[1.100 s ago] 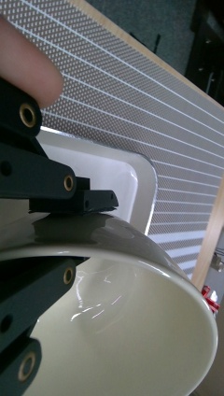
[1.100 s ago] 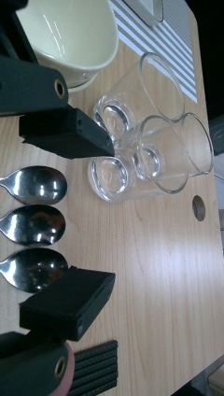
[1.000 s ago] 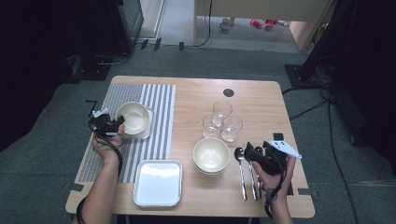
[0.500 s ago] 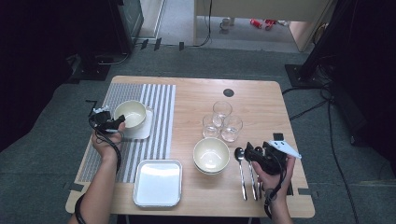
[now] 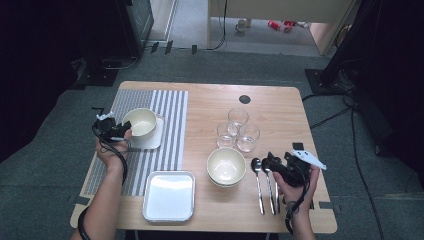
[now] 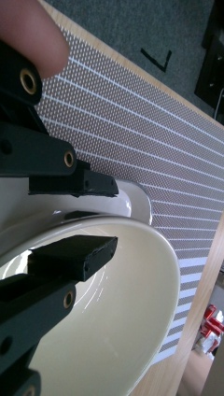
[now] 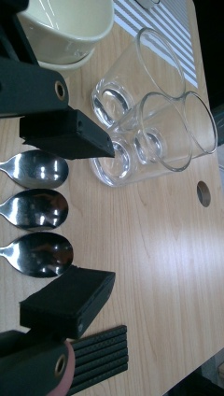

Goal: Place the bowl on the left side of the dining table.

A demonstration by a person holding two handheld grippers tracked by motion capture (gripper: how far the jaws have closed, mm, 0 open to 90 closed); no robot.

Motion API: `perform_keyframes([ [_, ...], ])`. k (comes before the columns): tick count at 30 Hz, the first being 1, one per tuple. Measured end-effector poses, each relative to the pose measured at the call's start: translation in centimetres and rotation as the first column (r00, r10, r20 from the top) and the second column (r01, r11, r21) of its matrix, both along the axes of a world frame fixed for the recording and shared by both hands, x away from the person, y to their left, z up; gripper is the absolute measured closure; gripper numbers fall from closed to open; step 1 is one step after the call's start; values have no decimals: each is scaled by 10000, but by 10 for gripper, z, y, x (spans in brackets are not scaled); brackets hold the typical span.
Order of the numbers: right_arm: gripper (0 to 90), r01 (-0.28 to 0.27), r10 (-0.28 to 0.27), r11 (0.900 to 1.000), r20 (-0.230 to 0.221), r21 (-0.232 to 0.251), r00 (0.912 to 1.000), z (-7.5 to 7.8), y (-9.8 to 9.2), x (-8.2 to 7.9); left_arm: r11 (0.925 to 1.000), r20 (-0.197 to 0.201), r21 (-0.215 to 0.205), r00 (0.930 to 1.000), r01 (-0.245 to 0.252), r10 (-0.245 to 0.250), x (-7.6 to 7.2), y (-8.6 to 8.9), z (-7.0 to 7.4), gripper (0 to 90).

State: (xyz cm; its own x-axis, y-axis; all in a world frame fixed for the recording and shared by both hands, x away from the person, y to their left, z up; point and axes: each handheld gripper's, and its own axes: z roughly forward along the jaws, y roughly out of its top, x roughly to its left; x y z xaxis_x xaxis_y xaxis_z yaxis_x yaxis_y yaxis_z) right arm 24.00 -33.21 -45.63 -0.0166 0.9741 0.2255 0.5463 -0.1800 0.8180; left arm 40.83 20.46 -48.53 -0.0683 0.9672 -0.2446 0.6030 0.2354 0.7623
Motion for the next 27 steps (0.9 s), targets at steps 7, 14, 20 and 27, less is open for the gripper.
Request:
perform_keyframes([
  [7,344,25,-25,10000,-59,43,10000,-2,-5,1,10000,308,-40,9995,-30,31,-3,2,6,679],
  [14,362,121,-119,9999,-223,94,9997,-8,-15,3,9992,784,-84,9962,381,-374,-15,2,19,564],
  [20,364,167,-163,9998,-336,123,9993,-10,-21,5,9968,1091,151,9909,780,-792,-31,-2,32,532],
  [27,365,271,-265,9996,-484,117,9985,-15,-25,5,9929,1395,186,9831,1174,-1188,-55,-12,37,497],
])
